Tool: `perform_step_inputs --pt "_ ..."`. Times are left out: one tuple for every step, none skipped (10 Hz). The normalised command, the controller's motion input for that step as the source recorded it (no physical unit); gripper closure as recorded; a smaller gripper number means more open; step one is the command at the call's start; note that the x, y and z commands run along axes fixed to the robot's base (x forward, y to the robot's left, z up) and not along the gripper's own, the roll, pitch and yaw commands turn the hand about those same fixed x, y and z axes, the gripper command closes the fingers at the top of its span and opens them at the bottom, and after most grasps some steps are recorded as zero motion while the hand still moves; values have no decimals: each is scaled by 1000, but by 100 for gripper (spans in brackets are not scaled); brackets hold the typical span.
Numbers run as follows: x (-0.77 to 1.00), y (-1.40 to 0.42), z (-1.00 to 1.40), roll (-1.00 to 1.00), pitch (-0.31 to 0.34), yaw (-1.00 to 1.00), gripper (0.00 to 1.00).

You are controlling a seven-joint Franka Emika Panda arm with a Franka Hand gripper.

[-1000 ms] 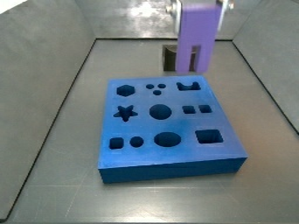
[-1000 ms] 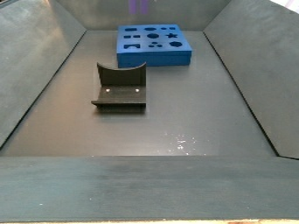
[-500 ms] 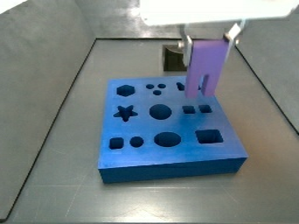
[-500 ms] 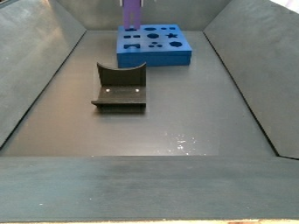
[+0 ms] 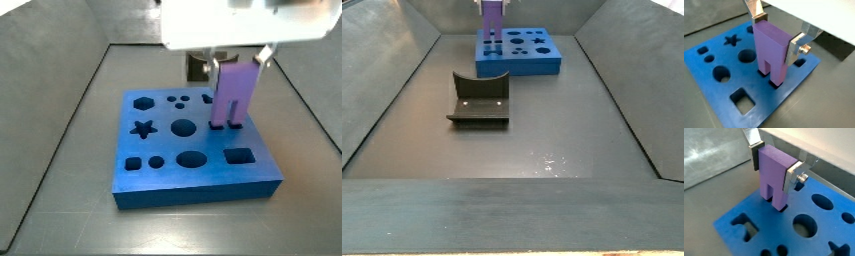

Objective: Pick up the double-square object. Move up. Place the double-square object on the fixture. Regrasp the double-square object. Move to above the board. Insert the double-square object.
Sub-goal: Insert the double-square object.

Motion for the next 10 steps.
perform_step_inputs --pt "0 0 -26 0 0 0 100" --pt "0 0 -163 0 0 0 100" --pt "0 0 -269 0 0 0 100" --pt "0 0 -309 0 0 0 100" --pt "0 0 -351 0 0 0 100" --pt "0 0 -431 3 0 0 100" --pt "17 0 -597 37 0 0 100" --pt "0 -3 -589 63 0 0 100" --pt "0 0 0 0 0 0 0" --pt "0 0 0 0 0 0 0"
